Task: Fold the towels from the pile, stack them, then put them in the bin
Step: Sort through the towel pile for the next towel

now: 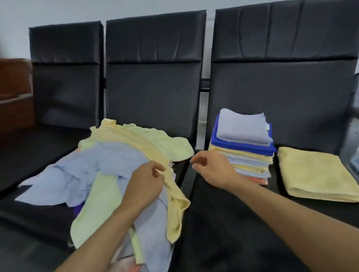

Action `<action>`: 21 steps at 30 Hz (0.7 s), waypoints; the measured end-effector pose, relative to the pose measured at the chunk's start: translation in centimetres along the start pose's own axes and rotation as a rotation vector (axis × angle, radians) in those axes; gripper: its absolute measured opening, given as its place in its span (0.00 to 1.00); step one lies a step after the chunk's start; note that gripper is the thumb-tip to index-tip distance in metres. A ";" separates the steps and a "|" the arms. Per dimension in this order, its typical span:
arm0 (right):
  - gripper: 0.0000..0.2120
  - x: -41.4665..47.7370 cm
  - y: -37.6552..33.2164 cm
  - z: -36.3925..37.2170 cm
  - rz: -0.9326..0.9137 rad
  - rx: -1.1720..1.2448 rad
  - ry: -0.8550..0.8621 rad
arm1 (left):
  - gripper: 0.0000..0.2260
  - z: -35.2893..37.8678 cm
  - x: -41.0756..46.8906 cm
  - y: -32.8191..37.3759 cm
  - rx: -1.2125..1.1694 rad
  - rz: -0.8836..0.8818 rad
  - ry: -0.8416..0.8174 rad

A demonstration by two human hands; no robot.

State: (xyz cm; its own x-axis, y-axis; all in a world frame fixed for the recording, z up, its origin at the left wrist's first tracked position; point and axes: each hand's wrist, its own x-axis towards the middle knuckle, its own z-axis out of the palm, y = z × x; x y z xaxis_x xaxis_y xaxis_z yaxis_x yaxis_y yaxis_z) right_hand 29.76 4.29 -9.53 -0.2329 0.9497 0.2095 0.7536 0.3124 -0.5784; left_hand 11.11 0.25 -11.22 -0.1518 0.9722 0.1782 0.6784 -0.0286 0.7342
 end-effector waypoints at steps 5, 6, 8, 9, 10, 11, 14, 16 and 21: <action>0.15 2.7 -3.4 5.8 -0.011 0.100 -0.079 | 0.15 -2.8 0.0 -3.6 0.234 0.069 0.130; 0.16 3.2 -4.2 6.8 -0.013 0.113 -0.076 | 0.16 -3.4 -0.1 -4.4 0.242 0.063 0.131; 0.19 4.0 -5.1 7.8 0.013 0.134 -0.063 | 0.17 -3.9 -0.3 -5.0 0.216 0.045 0.114; 0.21 4.4 -5.4 8.3 0.034 0.150 -0.062 | 0.16 -4.2 -0.5 -5.3 0.199 0.036 0.113; 0.21 4.8 -5.6 8.6 0.066 0.168 -0.065 | 0.16 -4.4 -0.6 -5.4 0.186 0.030 0.114; 0.21 5.1 -5.7 8.8 0.103 0.194 -0.069 | 0.16 -4.4 -0.6 -5.4 0.176 0.026 0.115; 0.15 5.8 -6.1 9.2 0.185 0.278 -0.037 | 0.16 -4.6 -0.6 -4.9 0.136 0.014 0.124; 0.12 6.2 -6.1 9.3 0.218 0.256 -0.043 | 0.15 -4.6 -0.5 -4.6 0.126 0.013 0.144; 0.08 6.4 -6.1 8.7 0.285 0.289 0.060 | 0.13 -4.6 -0.4 -3.5 -0.026 -0.013 0.218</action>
State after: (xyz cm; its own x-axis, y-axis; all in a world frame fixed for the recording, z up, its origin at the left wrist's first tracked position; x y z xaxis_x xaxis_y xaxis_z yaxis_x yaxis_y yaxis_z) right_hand 18.28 8.65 -11.52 0.0026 0.9988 0.0496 0.5769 0.0391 -0.8159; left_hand 5.51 -1.13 -10.86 -0.3141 0.8995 0.3037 0.6572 -0.0249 0.7533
